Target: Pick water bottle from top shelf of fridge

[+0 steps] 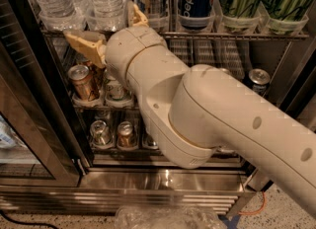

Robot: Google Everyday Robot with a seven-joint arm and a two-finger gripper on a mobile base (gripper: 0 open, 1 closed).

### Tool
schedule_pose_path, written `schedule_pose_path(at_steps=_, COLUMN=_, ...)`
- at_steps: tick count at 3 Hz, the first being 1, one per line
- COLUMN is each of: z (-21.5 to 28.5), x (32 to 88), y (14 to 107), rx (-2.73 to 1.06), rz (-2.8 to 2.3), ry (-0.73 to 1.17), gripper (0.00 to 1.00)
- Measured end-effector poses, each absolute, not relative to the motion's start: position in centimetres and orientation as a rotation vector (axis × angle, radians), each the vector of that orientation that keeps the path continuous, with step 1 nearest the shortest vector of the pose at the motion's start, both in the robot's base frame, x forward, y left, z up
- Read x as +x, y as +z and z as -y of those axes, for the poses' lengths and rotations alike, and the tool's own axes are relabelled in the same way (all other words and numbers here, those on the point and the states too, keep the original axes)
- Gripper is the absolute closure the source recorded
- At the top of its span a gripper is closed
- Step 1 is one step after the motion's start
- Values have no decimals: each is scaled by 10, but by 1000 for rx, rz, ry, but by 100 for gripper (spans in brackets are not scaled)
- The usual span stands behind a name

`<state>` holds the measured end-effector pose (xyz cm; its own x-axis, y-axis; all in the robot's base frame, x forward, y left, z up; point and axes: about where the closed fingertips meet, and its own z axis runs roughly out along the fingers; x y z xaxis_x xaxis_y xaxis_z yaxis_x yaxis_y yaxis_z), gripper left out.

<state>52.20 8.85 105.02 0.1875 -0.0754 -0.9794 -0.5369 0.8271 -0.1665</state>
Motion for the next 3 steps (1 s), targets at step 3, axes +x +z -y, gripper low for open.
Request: schedule_pose_path(at_steps=3, z=-89, x=522, y=1050, rx=-546, rz=-1359, ry=348, gripper=38)
